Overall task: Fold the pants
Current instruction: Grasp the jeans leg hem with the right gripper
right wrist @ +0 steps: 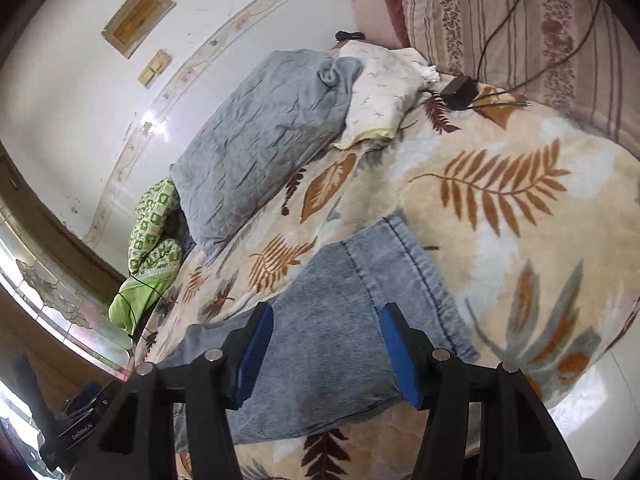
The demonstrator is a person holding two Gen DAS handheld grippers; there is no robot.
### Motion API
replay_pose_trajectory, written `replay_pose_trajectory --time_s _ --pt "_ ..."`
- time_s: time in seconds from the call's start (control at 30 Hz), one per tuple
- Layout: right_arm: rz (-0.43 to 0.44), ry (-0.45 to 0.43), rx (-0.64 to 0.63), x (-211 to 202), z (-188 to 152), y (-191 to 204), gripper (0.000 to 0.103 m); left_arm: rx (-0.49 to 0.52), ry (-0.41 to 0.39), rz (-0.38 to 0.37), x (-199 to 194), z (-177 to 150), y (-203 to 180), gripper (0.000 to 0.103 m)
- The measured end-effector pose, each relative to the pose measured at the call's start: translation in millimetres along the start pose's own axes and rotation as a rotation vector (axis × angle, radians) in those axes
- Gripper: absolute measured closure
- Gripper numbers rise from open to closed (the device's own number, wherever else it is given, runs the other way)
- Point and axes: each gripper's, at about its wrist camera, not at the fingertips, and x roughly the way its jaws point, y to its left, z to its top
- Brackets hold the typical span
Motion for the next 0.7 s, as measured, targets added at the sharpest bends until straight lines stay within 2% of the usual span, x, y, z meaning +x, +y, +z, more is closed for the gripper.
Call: replay_pose_trajectory --time_s 0.13,0.37,0.5,0.7 --pt "-0.029 -0.002 0.025 -4 2 -13 0.043 0.032 0.062 -0.051 16 -9 -20 0.000" --pt "-0.063 -0.003 0.169 -14 9 -58 0.043 0.075 0.185 -0.091 51 -30 -50 0.000" --pt "-0.027 0.051 0.256 -7 5 -75 0.043 0.112 0.181 -0.084 64 -28 -64 0.000" --pt "0.002 0.139 0.298 11 -3 -79 0.043 0.134 0.191 -0.081 87 -14 -79 0.000"
